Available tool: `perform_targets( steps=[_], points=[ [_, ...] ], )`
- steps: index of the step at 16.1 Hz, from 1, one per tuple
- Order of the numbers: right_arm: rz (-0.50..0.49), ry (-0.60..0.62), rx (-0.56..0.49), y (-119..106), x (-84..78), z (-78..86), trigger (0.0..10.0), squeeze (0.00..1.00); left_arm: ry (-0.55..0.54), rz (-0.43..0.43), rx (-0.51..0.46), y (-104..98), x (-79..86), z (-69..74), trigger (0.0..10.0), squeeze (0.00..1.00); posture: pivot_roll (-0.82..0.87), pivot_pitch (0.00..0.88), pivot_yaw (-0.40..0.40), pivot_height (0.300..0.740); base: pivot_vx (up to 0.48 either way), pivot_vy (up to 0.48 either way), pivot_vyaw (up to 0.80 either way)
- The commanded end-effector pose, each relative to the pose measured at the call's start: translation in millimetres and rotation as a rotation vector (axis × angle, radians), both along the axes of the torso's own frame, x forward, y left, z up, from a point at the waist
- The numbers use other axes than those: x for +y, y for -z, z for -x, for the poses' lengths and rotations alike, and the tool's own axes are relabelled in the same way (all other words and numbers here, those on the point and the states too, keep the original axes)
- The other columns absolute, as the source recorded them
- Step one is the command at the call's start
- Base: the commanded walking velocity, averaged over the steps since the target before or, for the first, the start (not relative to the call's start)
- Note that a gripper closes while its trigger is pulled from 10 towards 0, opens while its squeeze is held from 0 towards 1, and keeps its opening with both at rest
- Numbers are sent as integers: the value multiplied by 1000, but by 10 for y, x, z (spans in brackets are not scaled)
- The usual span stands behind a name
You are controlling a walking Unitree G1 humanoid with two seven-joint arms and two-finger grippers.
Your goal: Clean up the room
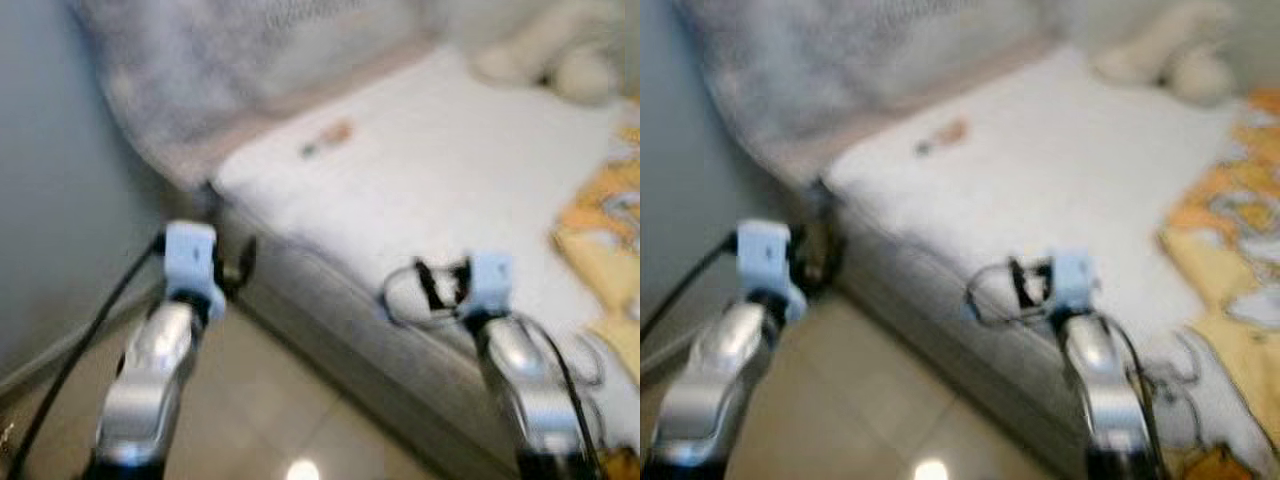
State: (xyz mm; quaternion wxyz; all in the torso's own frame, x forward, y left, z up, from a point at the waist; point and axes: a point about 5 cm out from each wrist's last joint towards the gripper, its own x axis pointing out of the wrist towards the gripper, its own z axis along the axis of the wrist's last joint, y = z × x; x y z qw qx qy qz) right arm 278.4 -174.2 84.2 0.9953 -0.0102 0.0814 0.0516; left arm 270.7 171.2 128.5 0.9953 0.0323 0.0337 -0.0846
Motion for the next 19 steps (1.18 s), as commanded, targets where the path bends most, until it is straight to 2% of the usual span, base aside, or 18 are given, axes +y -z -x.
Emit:
perform_targets(
  steps=[1,2,3,4,6,7,11,13,14,15,16,19],
  points=[
    [-39,5,-50,-74,47,-8,10000,0,-57,-19,20,73,158,91,10000,0,-44,0,-23,740,0,0,-625],
    [-10,-10,-81,-102,53,40,10000,0,-37,-71,16,107,166,175,10000,1000,-44,0,-23,740,0,0,-619],
    [-16,-5,-86,-102,49,65,10000,0,-34,-89,14,121,168,202,10000,1000,-38,0,-27,740,0,0,-619],
    [-35,8,-89,-88,39,100,10000,1000,-36,-58,-1,107,155,196,10000,1000,-35,0,-29,740,0,0,-681],
    [-47,41,-101,-91,20,87,10000,1000,-58,-34,-20,77,146,125,10000,1000,-35,0,-29,740,0,0,-684],
    [-46,59,-102,-106,-5,61,10000,1000,-49,-50,-19,82,145,106,10000,0,-43,0,-28,740,0,0,-675],
    [-34,64,-105,-115,-20,36,10000,1000,-60,-39,-19,80,163,73,10000,0,-45,0,-24,740,0,0,-684],
    [22,51,-114,-123,21,20,10000,1000,-87,-35,-16,91,209,70,10000,0,-47,0,-22,740,0,0,-694],
    [39,62,-121,-129,35,0,10000,671,-77,-9,-43,55,237,58,10000,0,-47,0,-22,740,446,0,0],
    [20,66,-123,-143,58,-30,10000,0,-87,4,-54,24,273,30,10000,0,-47,0,-22,740,446,0,0],
    [-12,50,-135,-182,109,-58,10000,0,-86,3,-63,-6,297,2,10000,0,-45,0,-19,740,446,0,0],
    [-26,30,-145,-212,167,-83,10000,0,-79,-12,-69,-23,315,-20,10000,0,-45,0,-15,740,425,96,0]
  ],
)
